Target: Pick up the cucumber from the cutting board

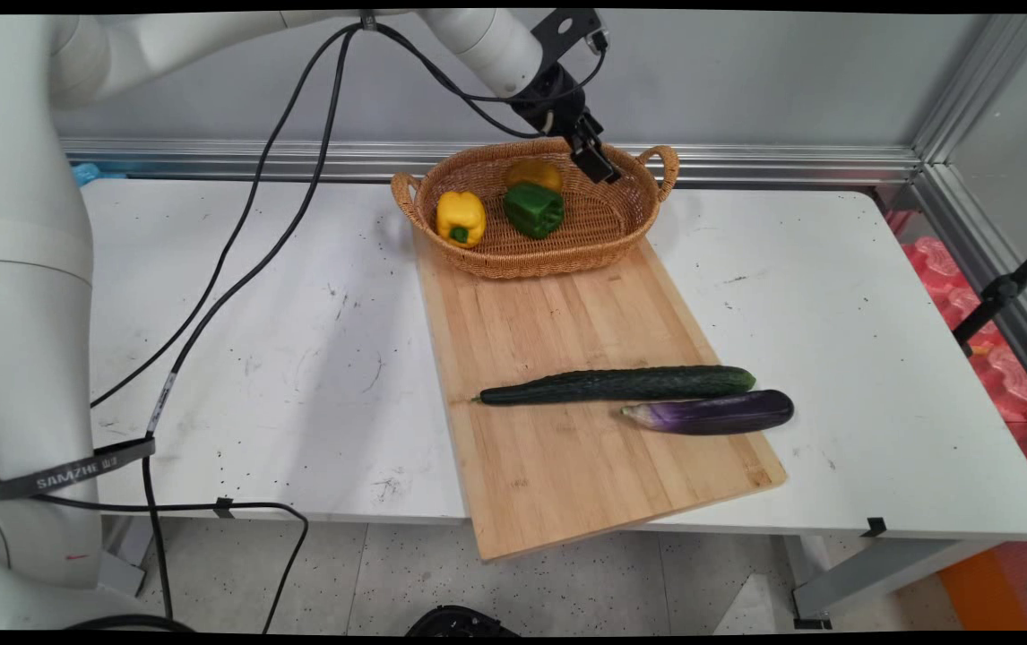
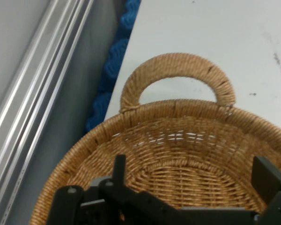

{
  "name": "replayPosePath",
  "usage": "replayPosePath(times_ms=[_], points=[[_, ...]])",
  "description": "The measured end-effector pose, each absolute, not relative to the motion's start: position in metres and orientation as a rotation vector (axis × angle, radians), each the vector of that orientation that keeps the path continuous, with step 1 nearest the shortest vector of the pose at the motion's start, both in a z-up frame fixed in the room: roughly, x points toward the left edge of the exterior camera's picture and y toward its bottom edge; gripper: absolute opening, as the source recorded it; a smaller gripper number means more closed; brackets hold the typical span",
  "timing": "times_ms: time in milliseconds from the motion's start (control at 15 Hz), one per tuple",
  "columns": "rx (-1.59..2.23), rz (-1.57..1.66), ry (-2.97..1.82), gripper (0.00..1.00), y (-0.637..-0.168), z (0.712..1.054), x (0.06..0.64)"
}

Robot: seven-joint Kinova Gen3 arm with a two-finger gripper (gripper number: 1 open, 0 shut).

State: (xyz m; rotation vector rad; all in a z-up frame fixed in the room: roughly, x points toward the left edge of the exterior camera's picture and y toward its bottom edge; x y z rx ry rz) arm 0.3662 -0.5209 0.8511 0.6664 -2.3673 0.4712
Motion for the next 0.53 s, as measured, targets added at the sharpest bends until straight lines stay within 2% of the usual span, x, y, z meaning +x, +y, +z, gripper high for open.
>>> replayPosePath(times_ms=[533], points=[[0.693,0.396,-2.385,1.0,-0.482,0.894,0.341]])
